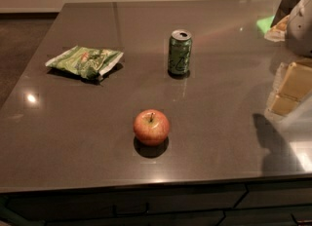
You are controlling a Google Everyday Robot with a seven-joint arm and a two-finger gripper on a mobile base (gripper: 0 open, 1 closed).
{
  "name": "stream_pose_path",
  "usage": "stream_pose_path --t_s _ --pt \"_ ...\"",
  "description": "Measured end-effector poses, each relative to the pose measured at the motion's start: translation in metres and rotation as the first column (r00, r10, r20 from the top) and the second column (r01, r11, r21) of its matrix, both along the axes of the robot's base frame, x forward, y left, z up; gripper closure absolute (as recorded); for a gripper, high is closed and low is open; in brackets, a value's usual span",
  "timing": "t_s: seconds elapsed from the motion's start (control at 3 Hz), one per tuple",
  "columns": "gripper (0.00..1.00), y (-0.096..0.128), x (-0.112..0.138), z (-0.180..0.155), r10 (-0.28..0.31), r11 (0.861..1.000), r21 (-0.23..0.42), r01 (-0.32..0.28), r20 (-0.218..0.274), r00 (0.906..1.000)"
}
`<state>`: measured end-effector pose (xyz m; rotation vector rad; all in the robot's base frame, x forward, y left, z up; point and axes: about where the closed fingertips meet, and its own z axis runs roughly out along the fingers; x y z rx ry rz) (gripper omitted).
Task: Knock green can over
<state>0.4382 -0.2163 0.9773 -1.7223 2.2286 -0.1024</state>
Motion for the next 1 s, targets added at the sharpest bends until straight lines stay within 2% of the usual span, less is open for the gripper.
stream_pose_path --t_s 0.67,1.0 --pt "0.00 0.001 0.003 0.001 -0.013 1.000 -0.003 0.013 0.004 0.9999" --pt "0.00 0.005 0.025 -0.005 -0.091 0.995 0.048 0.091 0.006 0.9958"
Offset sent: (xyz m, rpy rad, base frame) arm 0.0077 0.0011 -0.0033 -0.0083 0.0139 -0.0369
